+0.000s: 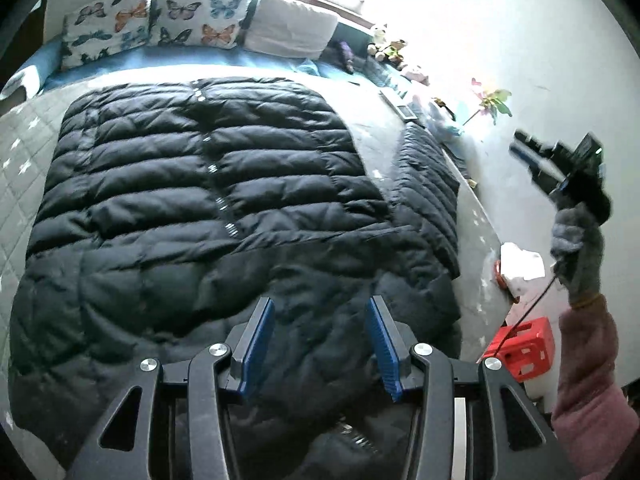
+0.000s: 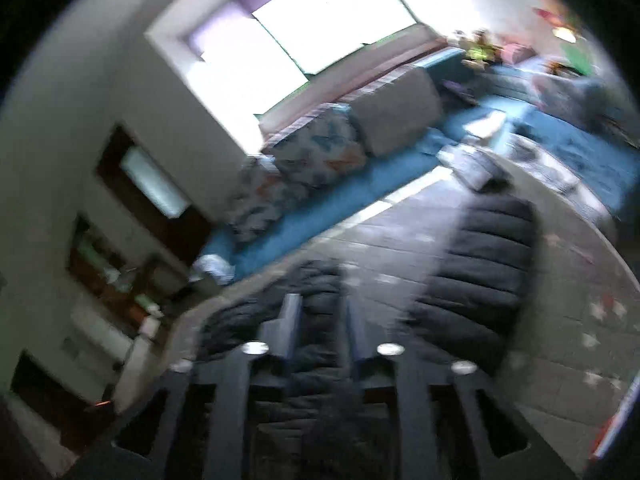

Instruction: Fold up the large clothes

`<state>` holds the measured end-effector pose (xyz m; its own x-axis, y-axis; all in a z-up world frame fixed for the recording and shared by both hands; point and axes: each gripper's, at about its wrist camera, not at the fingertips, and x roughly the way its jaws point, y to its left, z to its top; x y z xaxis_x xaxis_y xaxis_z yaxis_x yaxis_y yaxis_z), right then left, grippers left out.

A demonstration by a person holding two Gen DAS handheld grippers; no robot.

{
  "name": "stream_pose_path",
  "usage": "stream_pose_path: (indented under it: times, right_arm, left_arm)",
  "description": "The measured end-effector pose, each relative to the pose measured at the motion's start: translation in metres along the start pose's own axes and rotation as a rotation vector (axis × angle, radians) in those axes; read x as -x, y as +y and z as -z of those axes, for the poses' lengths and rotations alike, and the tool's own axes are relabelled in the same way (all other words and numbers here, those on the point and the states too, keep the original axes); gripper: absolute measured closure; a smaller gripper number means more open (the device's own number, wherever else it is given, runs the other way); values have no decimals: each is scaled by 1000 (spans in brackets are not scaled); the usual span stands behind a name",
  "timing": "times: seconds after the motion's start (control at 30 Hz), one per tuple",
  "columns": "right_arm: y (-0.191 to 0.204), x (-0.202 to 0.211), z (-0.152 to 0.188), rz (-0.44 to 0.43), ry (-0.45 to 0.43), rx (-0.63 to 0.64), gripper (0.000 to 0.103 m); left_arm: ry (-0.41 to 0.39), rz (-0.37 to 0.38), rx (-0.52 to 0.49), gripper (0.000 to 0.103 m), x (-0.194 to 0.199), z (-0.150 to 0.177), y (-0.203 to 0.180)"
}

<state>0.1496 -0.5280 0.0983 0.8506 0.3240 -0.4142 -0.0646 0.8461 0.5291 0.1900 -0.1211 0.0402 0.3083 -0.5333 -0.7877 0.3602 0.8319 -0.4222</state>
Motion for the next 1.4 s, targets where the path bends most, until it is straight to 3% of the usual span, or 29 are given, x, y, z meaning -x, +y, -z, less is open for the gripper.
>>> stream_pose_path:
  times: [0.13, 0.33, 0.47, 0.57, 0.63, 0.77, 0.8, 0.83, 0.87, 0.97, 1.13, 1.4]
  right_arm:
    - [-62, -26, 6, 104, 50, -94, 56]
    - [-143, -75, 10, 163, 111, -236, 56]
    - [-174, -96, 11, 97, 123, -333, 56]
    - [-195, -112, 13, -7, 118, -415, 56]
    - [-195, -114, 10, -76, 78, -426, 56]
    - [-192, -125, 6, -161, 80, -450, 56]
    - [-190, -125, 6, -163, 81, -455, 62]
    - [-187, -124, 5, -165, 75, -449, 68]
    - [-182, -122, 4, -171, 72, -440, 80]
    - [-160, -104, -1, -150, 41, -379, 88]
    - [-91, -61, -17, -123, -21, -189, 90]
    - [80, 26, -3, -243, -131, 173, 90]
  left_arm:
    - [37, 9, 28, 52, -12, 5, 7]
    - [68, 15, 28, 52, -33, 3, -1]
    - [79, 11, 25, 52, -38, -1, -4]
    - [84, 3, 34, 52, -41, -3, -3]
    - [82, -3, 39, 52, -41, -3, -1]
    - [71, -14, 63, 52, -38, -2, 5]
    - [66, -18, 70, 52, -36, -2, 7]
    - [61, -22, 74, 52, -34, -2, 8]
    - [51, -25, 78, 52, -30, -2, 9]
    - [17, -31, 88, 52, -15, 0, 13]
    - [-67, -49, 99, 52, 22, 4, 21]
    - [-202, -96, 132, 48, 89, 37, 56]
